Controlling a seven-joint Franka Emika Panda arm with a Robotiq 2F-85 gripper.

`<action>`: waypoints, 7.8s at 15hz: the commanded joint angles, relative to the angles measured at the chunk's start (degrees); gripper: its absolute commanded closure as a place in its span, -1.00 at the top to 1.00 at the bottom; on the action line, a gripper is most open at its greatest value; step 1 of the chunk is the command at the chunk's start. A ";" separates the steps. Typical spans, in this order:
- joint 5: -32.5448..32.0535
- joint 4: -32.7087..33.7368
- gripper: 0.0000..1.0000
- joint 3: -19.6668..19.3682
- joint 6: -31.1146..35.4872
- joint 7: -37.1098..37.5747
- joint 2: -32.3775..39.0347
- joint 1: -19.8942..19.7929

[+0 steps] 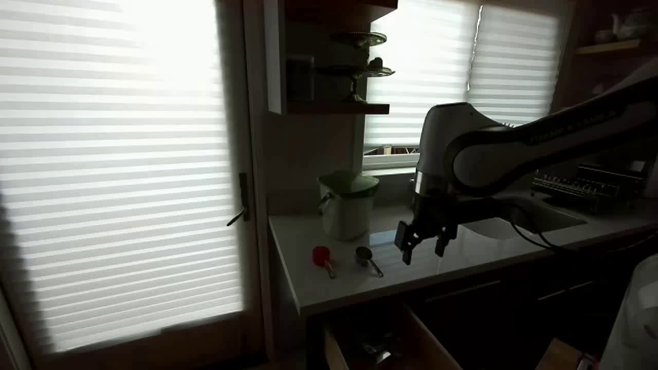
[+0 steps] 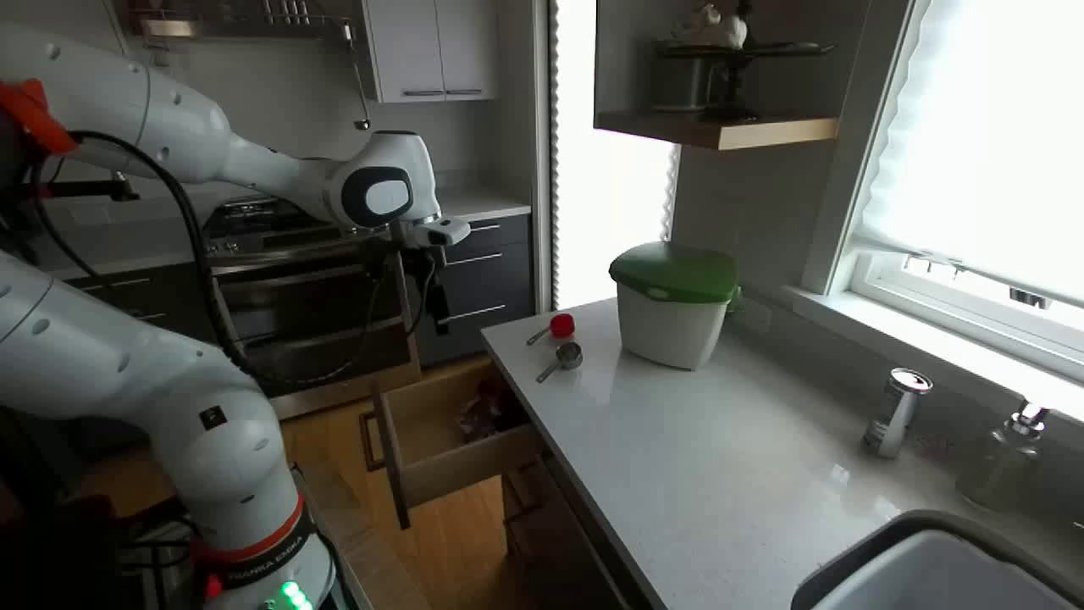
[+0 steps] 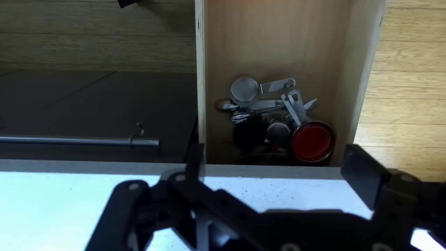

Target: Pick up the metal item, then place it in the scoop

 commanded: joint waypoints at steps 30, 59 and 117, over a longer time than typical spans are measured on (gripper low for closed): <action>8.99 1.90 1.00 -4.10 32.67 63.98 37.62 1.05; 53.59 6.02 1.00 -0.86 40.38 17.42 53.25 -1.79; -0.06 -1.52 -0.90 -3.60 20.20 38.27 21.04 5.11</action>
